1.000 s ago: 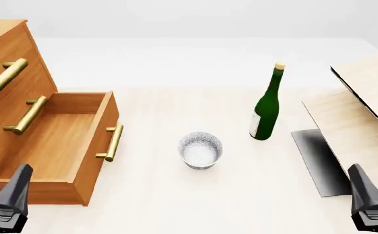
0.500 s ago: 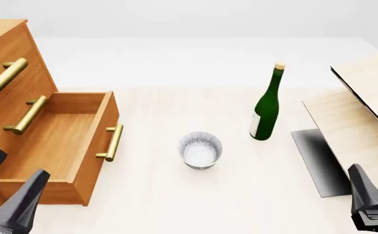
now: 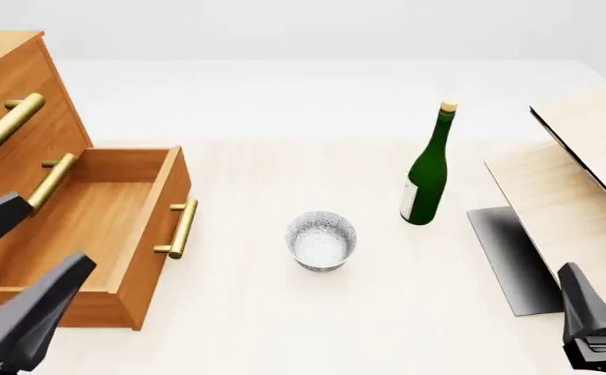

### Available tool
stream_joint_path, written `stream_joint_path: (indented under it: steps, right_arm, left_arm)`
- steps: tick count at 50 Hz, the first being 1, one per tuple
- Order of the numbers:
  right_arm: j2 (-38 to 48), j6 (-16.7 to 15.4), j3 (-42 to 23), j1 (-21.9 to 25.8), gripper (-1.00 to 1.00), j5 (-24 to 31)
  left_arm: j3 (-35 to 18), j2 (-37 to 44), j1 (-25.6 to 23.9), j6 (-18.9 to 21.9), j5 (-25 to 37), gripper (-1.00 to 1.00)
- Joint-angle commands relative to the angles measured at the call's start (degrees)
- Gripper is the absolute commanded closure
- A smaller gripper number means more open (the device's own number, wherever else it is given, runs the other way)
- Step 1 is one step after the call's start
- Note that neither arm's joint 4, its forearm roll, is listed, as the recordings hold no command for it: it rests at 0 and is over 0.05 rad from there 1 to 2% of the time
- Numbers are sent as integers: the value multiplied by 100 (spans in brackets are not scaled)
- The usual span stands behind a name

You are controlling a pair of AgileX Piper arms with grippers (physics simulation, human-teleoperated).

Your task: Put the bowl in the bottom drawer of the cabinet.

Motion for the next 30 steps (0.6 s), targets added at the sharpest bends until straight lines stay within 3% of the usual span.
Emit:
stream_joint_path:
  steps: [1,6,18,30]
  right_arm:
    - [0,0,0,-1,-100,0]
    - [0,1,0,-1,-100,0]
    - [0,1,0,-1,-100,0]
    - [0,0,0,-1,-100,0]
  left_arm:
    - [-470,1032,-493,-81,-446,-100]
    - [-744,1631,-657,-229,-691,-100]
    - [-1216,2702,-894,-125,-1073,-100]
    - [-1615,3356,-716,-52,-1188,-100]
